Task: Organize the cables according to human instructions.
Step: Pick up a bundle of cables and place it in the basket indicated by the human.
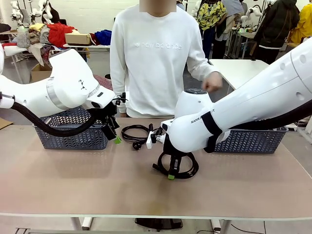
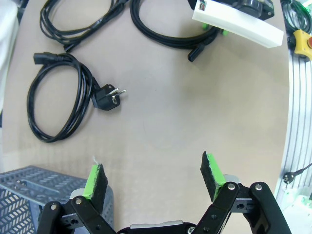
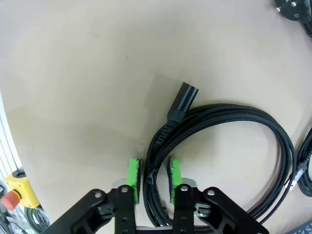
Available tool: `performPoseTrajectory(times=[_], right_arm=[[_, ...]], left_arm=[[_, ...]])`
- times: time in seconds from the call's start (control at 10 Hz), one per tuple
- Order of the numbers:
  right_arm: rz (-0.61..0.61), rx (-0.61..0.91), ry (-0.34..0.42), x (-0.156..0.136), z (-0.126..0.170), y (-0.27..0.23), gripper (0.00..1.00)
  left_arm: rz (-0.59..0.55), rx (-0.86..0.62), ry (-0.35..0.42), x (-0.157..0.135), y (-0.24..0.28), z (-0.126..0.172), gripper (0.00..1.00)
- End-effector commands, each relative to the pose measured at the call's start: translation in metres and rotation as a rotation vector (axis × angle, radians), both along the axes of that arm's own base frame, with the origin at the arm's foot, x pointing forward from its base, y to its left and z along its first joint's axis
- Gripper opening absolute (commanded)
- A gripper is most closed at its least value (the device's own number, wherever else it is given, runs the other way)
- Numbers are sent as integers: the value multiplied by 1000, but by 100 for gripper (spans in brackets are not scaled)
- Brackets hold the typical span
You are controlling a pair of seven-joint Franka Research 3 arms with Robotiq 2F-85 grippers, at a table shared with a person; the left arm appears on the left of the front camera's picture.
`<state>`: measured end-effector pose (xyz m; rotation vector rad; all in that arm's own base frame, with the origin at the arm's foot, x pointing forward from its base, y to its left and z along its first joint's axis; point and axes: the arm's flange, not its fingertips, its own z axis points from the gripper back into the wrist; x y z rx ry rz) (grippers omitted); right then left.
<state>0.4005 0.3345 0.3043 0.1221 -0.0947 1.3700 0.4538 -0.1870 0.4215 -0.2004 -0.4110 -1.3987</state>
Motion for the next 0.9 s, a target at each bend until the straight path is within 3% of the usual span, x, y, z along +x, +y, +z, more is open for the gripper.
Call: performPoseTrajectory(times=[0.0,0.2,0.5,0.8], right_arm=[[-10,-32,6,4,1,5,10],[-18,-31,19,2,3,4,0],[-40,-50,77,-11,17,1,0],[6,-74,8,-23,58,-9,0]], left_arm=[[2,-1,-4,0,0,-1,100],[2,-1,-4,0,0,-1,100],[2,-1,-4,0,0,-1,100],[2,-1,-4,0,0,-1,100]])
